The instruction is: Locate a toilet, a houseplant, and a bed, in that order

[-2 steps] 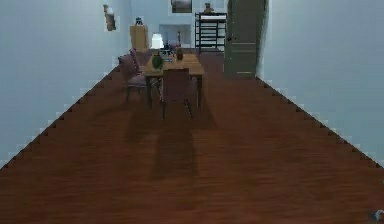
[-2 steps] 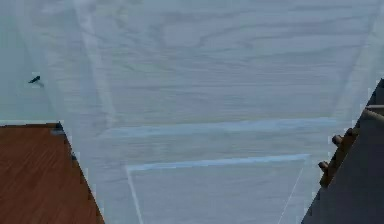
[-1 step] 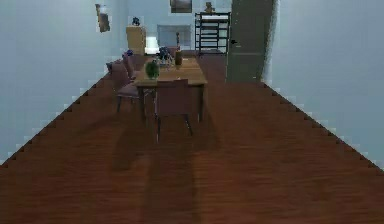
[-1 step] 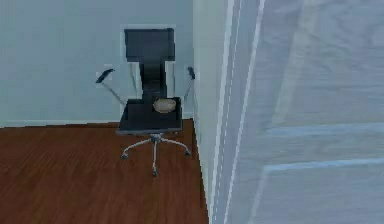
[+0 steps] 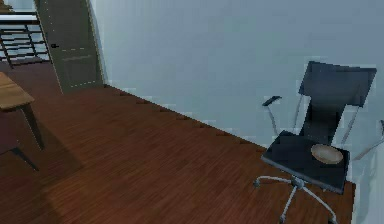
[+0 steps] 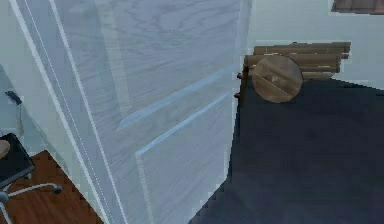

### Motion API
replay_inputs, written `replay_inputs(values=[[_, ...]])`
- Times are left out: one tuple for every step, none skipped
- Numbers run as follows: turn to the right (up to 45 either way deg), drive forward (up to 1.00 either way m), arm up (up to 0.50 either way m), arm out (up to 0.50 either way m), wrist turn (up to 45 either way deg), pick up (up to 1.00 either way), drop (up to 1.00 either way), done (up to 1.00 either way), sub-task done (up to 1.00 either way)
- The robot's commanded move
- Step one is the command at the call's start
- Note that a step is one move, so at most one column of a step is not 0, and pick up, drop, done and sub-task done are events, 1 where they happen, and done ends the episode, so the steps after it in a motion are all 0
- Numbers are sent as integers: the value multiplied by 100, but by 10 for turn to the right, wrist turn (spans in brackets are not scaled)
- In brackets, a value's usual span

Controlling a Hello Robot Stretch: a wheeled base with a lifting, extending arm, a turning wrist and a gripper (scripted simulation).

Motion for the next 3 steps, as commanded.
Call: replay_inputs(values=[[30, 0, 0, 0, 0, 0, 0, 0, 0], [0, 10, 0, 0, 0, 0, 0, 0, 0], [-330, 0, 0, 0, 0, 0, 0, 0, 0]])
